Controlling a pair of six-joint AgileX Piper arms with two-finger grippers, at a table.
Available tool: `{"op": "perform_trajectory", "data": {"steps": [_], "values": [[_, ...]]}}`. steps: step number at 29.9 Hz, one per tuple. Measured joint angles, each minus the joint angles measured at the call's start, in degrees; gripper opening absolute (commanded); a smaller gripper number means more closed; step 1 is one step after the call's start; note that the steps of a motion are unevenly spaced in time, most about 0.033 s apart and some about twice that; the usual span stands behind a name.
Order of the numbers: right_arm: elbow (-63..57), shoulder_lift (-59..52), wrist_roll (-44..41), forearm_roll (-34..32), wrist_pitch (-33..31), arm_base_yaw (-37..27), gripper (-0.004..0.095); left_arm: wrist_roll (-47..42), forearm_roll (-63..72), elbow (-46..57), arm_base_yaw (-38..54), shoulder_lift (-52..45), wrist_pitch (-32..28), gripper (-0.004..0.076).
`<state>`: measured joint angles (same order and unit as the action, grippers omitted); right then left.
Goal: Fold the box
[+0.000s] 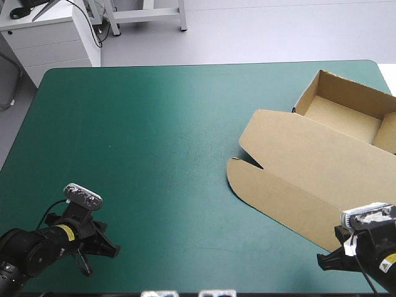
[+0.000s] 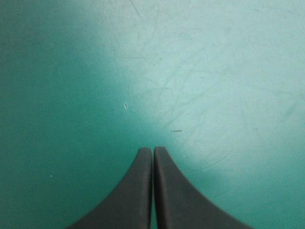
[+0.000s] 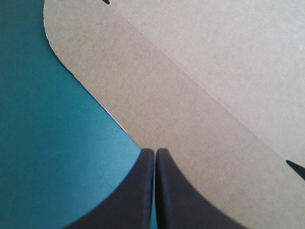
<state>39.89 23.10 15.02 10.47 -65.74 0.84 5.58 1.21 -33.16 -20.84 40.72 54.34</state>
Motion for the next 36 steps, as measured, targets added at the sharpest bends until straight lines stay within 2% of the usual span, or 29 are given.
{"op": "perform_trajectory", "data": {"steps": [6,19,26,36], "values": [[-4.3,-4.7,0.0,-0.1,1.5,0.0,-0.0004,0.0,1.5,2.8,0.0,0.0,-0.1,-0.0008],[-10.1,-5.1,0.0,-0.1,5.1,0.0,-0.0004,0.0,1.6,5.0,0.0,0.0,-0.3,-0.0008],[-11.3,-5.1,0.0,-0.1,5.4,0.0,-0.0004,0.1,1.5,5.0,0.0,0.0,5.7,-0.0008],[-11.4,-5.1,0.0,-0.1,5.3,0.0,-0.0004,0.0,1.6,5.2,0.0,0.0,6.0,-0.0008]]}}
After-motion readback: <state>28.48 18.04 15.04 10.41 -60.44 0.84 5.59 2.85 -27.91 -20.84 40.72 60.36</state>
